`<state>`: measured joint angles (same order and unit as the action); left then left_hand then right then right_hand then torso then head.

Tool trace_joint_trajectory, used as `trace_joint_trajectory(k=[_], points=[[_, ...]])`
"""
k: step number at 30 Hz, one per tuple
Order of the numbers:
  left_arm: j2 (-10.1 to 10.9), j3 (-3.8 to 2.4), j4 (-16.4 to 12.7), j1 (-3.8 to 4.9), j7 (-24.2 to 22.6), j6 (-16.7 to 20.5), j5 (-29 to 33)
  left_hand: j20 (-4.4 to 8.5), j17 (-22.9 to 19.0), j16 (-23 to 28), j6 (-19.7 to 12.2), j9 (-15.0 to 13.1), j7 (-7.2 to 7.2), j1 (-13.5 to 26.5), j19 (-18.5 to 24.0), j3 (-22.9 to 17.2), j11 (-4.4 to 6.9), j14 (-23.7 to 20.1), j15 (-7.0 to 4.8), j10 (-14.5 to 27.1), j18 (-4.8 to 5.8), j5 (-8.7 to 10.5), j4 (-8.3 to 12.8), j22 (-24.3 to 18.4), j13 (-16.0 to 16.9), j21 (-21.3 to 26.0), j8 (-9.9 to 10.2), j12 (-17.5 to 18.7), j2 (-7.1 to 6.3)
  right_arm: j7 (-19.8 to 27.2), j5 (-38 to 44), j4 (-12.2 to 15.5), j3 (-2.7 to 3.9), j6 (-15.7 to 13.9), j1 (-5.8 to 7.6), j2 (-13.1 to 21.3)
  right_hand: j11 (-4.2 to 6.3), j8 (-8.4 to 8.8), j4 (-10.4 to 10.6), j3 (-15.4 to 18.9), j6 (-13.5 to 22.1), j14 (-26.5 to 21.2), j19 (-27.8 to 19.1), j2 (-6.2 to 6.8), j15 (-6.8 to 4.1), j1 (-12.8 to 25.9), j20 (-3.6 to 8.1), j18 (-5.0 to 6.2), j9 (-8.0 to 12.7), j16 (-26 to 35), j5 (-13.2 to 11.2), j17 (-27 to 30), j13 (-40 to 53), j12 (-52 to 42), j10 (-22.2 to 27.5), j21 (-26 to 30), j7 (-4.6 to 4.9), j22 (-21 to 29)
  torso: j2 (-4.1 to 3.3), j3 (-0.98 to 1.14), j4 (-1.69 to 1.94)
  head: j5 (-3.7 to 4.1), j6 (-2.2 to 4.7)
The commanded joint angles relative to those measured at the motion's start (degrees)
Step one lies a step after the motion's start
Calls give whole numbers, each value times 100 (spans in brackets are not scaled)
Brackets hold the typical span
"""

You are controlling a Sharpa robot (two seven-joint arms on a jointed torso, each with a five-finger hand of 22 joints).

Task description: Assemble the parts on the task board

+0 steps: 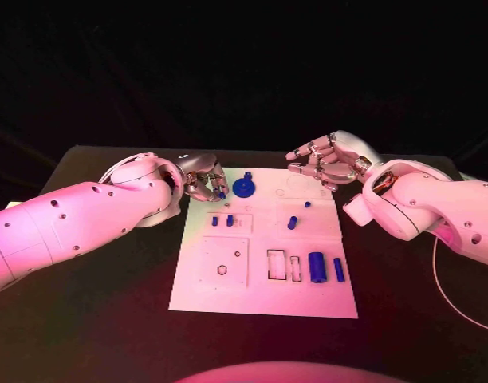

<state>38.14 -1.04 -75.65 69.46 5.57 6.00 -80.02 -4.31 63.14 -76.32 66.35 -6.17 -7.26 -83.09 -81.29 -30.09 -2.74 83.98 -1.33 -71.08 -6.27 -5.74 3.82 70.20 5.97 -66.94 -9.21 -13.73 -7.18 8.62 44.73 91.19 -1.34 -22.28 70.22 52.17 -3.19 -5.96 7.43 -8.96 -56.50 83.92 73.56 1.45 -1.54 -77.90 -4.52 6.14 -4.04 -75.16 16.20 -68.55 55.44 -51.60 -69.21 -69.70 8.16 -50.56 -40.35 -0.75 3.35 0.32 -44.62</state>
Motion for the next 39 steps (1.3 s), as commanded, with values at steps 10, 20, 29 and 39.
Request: trace_joint_trajectory(k=[10,20,29,39], points=[[-93,10,138,-38,29,-250,219,6,-3,-38,45,-7,12,73,36,-2,-8,134,-37,-54,83,32,4,4,10,-13,25,31,17,26,34,8,-1,77,-16,-11,20,-26,0,-21,38,182,-38,-20,4,44,6,115,6,39,28,-4,7,6,21,19,13,6,-4,7,-8,-17,-17],[-207,42,292,-71,74,-365,162,7,-19,-33,54,-8,12,103,43,11,-5,131,-40,-60,80,34,4,0,18,-4,30,42,18,27,34,14,-1,79,-16,-11,20,-26,0,-21,38,182,-38,-20,4,44,6,115,6,39,28,-4,7,6,21,19,13,6,-4,12,-6,-5,-44],[-263,53,343,-84,81,-427,47,7,-31,-29,53,-8,14,128,54,24,-5,127,-40,-58,76,39,2,-15,23,18,38,54,18,30,34,21,-1,77,-16,-9,20,-26,0,-21,38,182,-38,-20,4,44,6,115,6,39,28,-4,7,6,21,19,13,6,-4,5,-3,-1,-51],[-303,54,353,-91,62,-362,-37,7,-40,-25,55,-9,15,139,58,30,-3,124,-40,-59,74,40,1,-19,26,25,40,59,19,32,34,23,-1,77,-16,-12,19,-27,0,-25,38,183,-35,-18,4,46,6,114,6,40,30,-5,3,8,22,20,14,5,-3,6,-9,-3,-55]])
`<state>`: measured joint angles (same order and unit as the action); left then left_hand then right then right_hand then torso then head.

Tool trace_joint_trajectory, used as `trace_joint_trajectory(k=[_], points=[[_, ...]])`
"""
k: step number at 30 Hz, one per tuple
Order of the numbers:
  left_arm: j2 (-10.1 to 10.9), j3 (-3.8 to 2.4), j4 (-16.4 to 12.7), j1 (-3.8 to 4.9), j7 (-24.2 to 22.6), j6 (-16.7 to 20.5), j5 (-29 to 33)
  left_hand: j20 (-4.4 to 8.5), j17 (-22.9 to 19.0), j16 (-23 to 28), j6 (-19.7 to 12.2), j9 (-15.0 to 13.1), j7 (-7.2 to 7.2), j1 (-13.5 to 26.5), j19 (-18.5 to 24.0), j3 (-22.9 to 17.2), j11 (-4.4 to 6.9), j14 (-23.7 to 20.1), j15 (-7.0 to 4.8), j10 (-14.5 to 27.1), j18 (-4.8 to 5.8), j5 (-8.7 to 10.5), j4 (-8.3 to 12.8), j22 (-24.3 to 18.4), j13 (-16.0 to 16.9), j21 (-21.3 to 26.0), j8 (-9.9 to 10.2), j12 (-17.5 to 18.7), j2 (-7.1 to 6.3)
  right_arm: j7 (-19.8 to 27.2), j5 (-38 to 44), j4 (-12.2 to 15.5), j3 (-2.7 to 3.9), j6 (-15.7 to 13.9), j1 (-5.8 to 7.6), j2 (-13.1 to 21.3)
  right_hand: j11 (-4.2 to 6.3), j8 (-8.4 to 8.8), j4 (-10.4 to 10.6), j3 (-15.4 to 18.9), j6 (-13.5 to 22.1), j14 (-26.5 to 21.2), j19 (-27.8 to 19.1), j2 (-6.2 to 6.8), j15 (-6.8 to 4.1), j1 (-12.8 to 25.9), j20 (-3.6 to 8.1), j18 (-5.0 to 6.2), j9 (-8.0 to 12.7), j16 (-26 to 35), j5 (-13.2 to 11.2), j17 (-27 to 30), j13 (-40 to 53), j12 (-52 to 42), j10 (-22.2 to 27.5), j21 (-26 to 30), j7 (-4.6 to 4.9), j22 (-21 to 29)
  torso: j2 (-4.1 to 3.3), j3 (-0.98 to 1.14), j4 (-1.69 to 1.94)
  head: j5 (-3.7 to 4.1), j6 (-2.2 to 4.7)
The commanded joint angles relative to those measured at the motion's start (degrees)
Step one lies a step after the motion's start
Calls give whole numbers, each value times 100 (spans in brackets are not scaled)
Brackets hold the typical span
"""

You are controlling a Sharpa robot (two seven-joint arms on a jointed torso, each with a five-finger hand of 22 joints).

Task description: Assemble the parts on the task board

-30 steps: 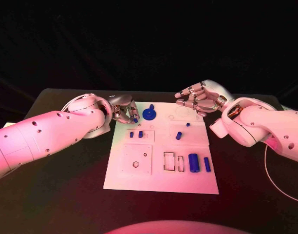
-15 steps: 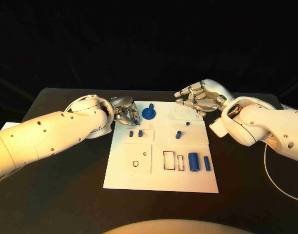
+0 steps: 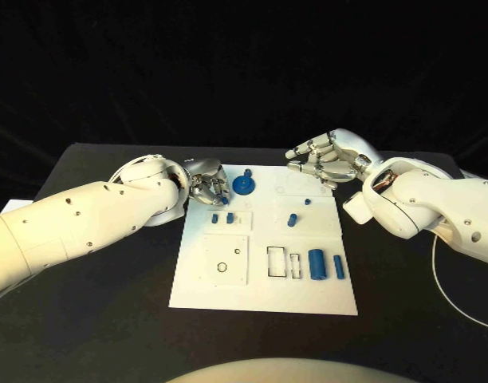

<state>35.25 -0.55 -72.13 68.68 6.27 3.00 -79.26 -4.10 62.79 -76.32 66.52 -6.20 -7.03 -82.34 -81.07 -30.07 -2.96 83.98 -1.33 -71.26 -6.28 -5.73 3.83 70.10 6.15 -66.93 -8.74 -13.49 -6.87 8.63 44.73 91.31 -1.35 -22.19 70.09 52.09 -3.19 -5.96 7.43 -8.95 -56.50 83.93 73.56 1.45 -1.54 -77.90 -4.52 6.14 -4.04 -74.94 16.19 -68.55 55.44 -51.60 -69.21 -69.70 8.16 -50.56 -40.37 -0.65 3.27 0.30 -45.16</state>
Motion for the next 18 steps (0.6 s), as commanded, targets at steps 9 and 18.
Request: trace_joint_trajectory(k=[9,18], points=[[-53,5,7,-15,6,-24,-176,-13,-7,-25,38,-5,-8,73,40,34,19,122,-41,-40,74,40,-1,-12,11,30,-3,41,-11,24,37,10,0,74,-4,-3,19,-27,0,-25,38,183,-35,-18,4,46,6,115,6,18,30,-5,3,8,22,20,14,5,-1,-5,2,10,-11],[-105,6,76,-15,110,-186,-247,-14,-42,-10,16,-1,-13,116,68,67,13,109,-38,-22,63,51,3,-48,19,83,26,77,-19,23,39,14,0,80,-4,0,19,-27,0,-25,38,183,-35,-18,4,46,6,115,6,18,30,-5,3,8,22,20,14,5,0,-2,1,17,-9]])
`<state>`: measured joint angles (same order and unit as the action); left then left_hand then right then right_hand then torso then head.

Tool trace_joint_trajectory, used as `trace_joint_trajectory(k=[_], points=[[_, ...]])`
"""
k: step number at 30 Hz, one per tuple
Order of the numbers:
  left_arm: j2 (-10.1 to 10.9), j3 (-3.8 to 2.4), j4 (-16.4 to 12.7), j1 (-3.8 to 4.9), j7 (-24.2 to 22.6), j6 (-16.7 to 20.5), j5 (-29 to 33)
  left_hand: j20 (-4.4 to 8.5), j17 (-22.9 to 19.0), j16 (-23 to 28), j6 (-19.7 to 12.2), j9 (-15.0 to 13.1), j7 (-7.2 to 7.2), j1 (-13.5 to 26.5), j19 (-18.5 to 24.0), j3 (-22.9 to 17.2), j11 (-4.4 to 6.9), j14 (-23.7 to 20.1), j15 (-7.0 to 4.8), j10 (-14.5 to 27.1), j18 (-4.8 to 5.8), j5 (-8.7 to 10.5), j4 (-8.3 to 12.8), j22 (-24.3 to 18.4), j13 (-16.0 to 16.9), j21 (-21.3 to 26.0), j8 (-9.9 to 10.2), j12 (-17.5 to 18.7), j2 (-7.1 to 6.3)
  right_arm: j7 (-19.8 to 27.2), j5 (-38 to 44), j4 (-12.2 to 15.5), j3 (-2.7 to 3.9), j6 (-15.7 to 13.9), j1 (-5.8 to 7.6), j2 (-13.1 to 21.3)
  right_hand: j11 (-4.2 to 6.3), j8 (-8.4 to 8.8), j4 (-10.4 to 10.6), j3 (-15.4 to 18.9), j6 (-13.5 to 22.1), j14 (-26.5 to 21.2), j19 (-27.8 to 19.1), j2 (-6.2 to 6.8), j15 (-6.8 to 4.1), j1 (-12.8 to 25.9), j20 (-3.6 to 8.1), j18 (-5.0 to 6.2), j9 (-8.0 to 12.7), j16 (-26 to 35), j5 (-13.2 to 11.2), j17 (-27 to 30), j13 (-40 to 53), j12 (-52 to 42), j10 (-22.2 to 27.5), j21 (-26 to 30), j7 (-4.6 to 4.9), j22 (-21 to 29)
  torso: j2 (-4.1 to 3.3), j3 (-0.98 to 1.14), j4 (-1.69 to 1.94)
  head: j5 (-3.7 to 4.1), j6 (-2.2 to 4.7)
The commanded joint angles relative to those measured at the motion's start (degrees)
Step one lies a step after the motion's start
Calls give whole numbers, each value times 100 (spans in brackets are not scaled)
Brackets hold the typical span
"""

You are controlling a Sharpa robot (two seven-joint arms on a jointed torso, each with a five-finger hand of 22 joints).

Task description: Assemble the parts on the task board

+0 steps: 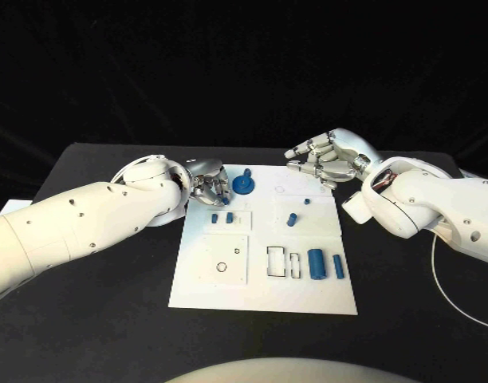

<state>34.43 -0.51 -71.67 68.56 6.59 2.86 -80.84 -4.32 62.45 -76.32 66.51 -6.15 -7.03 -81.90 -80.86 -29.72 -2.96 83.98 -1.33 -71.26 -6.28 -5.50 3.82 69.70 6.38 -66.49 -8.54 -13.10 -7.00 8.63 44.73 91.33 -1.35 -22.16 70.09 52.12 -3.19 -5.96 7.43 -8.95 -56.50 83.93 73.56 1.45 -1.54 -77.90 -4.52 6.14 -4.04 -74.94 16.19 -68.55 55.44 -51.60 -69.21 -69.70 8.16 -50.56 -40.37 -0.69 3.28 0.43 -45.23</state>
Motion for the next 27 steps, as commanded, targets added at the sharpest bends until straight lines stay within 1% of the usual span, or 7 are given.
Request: trace_joint_trajectory(k=[1,8,13,17,24,25,27], points=[[-30,4,38,-3,81,-187,-91,7,-10,-10,15,-5,-14,73,48,34,13,108,-38,-21,63,28,5,-9,-3,41,7,40,-6,23,39,11,0,77,-4,-3,19,-27,0,-26,38,183,-35,-18,4,46,6,115,6,18,30,-5,2,8,22,20,14,5,0,2,0,4,-2],[-67,28,79,-9,123,-274,-97,-3,-61,12,-46,10,-34,102,81,59,-7,85,-22,26,53,31,20,-42,3,97,64,104,5,21,39,13,0,79,-4,0,19,-27,0,-26,38,183,-35,-18,4,46,6,115,6,18,30,-5,2,8,22,20,14,5,0,0,-2,14,-7],[-67,32,86,-11,146,-277,-84,-42,-119,31,-247,62,-130,135,119,62,-94,57,43,190,48,24,49,-75,-18,161,207,246,-5,19,39,12,0,78,-4,5,19,-27,0,-26,38,183,-35,-18,4,46,6,115,6,18,30,-5,2,8,22,20,14,5,1,0,6,26,-12],[-49,33,74,-11,143,-262,-53,-89,-178,49,-489,127,-173,187,143,47,-162,35,100,355,42,16,75,-96,-60,205,363,372,-66,18,39,5,0,76,-4,7,20,-29,-4,-32,38,182,-36,-16,3,43,7,116,6,30,33,9,-11,21,29,26,13,14,2,-5,4,28,-12],[18,33,34,-12,106,-140,-7,-158,-298,94,-760,201,-245,296,209,3,-259,-8,173,628,11,-3,111,-187,-146,346,497,555,-206,-34,65,-29,0,101,-4,16,18,-28,-9,-34,46,168,-78,-1,4,44,7,134,7,76,33,67,-98,120,92,83,15,116,2,-7,5,41,-7],[32,33,25,-12,100,-112,4,-168,-319,103,-813,213,-250,306,222,-6,-270,-17,183,666,5,-3,117,-204,-158,372,504,576,-221,-67,94,-41,0,109,-4,18,14,-26,-11,-42,56,152,-121,11,7,46,6,150,9,124,32,122,-262,310,214,143,18,212,3,-10,6,40,-9],[66,32,4,-12,93,-62,23,-192,-394,137,-932,232,-271,323,264,-23,-304,-46,208,794,-13,-7,138,-266,-194,460,504,634,-262,-161,188,-79,0,153,-4,21,-6,-14,-6,-97,101,28,-268,45,25,39,-8,197,13,421,30,454,-946,1154,789,343,38,517,2,-8,6,41,-7]])
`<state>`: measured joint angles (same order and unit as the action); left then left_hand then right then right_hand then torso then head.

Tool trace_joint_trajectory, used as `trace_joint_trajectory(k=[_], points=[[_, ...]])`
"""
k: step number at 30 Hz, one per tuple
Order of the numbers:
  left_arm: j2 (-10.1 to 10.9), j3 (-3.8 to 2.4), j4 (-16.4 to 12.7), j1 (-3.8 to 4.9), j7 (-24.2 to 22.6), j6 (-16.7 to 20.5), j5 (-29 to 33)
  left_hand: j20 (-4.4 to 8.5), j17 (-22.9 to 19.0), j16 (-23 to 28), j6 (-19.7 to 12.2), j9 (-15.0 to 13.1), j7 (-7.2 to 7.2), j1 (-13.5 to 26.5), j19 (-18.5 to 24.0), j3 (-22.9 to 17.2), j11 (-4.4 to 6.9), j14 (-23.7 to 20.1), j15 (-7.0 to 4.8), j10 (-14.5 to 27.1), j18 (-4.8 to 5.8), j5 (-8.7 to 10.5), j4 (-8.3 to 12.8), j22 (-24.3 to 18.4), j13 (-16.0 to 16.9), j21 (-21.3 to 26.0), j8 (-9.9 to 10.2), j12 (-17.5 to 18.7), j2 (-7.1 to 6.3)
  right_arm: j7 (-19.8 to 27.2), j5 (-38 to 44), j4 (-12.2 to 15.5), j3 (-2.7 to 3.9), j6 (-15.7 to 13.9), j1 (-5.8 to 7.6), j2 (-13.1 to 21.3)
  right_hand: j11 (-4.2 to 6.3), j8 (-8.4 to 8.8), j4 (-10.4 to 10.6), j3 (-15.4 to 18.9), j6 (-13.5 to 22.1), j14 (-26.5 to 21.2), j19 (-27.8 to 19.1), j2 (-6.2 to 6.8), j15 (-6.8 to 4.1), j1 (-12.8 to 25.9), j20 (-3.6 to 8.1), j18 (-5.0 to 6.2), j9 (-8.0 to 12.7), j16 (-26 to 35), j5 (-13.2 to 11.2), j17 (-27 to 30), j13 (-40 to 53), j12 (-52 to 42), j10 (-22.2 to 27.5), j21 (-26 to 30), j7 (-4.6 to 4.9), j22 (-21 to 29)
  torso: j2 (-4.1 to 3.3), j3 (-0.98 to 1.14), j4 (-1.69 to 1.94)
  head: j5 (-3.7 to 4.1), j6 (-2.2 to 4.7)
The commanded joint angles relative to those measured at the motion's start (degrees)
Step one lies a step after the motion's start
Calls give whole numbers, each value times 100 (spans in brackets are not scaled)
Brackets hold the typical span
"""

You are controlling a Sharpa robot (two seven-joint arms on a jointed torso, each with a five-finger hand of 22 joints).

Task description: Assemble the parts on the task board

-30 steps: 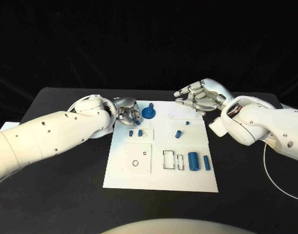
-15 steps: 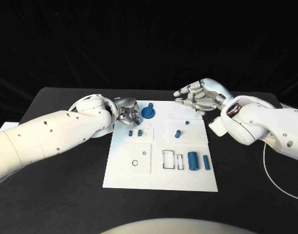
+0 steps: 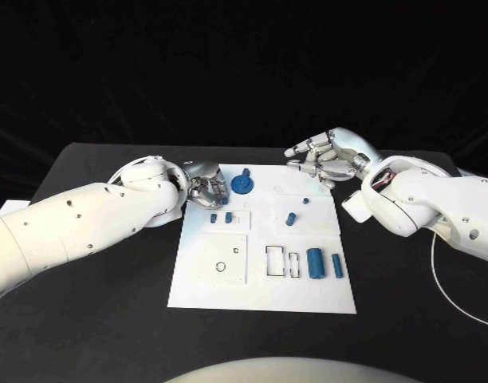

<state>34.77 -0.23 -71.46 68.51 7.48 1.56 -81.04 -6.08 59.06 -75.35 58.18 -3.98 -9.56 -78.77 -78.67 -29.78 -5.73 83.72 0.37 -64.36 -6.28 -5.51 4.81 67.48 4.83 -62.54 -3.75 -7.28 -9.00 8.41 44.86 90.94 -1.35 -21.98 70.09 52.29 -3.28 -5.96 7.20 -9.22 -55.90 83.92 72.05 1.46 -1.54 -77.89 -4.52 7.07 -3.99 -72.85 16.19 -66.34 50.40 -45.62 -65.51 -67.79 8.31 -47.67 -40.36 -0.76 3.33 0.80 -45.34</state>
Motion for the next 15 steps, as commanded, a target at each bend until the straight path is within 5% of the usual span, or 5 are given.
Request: trace_joint_trajectory(k=[1,8,10,12,15], points=[[48,3,-27,-6,3,89,52,-22,-70,47,-124,18,-18,14,54,-19,-33,-27,43,131,-18,-6,45,-57,-46,84,23,62,-73,-185,235,-59,0,151,-3,6,-3,-16,19,-94,48,10,-136,59,32,34,-14,109,7,256,24,272,-537,672,475,186,30,270,2,-3,2,5,5],[291,-48,-149,1,-64,314,344,-51,-276,149,-214,11,-29,-18,163,-74,-59,-103,63,281,-72,-13,101,-226,-81,319,-5,92,-78,-810,1447,-335,1,699,-3,35,-97,-88,-160,-514,-5,-47,-199,248,114,-229,-68,151,-10,691,-86,726,-1838,2132,867,432,127,592,9,-8,1,10,26],[387,-62,-170,13,-178,452,773,-55,-317,171,-168,-3,-42,-58,193,-131,-67,-125,64,277,-85,-17,127,-267,-81,378,-36,74,-41,-1004,2059,-402,1,948,-2,40,-182,-119,-258,-702,-54,20,-110,415,173,-254,-86,160,-4,709,-193,729,-2494,2728,680,414,122,562,17,-9,6,18,44],[482,-69,-179,26,-403,649,1479,-62,-890,506,-51,-26,-99,-140,499,-270,-107,-372,76,292,-200,-20,196,-688,-89,942,-101,48,9,-1177,2743,-436,2,1168,-2,41,-155,-185,-326,-848,-188,38,-58,441,125,-288,-113,136,-20,728,-197,734,-2845,3038,558,387,99,509,13,1,3,21,65],[626,-72,-222,34,-1010,990,3101,-57,-2530,1578,33,-31,-193,-250,1300,-486,-177,-1229,106,420,-419,-37,320,-1449,-105,2042,-147,21,48,-1395,3816,-421,2,1426,-4,27,-116,-195,-407,-961,-299,53,-9,506,105,-298,-98,133,-19,762,-312,760,-3159,3280,399,363,1,466,11,5,-3,34,91]])
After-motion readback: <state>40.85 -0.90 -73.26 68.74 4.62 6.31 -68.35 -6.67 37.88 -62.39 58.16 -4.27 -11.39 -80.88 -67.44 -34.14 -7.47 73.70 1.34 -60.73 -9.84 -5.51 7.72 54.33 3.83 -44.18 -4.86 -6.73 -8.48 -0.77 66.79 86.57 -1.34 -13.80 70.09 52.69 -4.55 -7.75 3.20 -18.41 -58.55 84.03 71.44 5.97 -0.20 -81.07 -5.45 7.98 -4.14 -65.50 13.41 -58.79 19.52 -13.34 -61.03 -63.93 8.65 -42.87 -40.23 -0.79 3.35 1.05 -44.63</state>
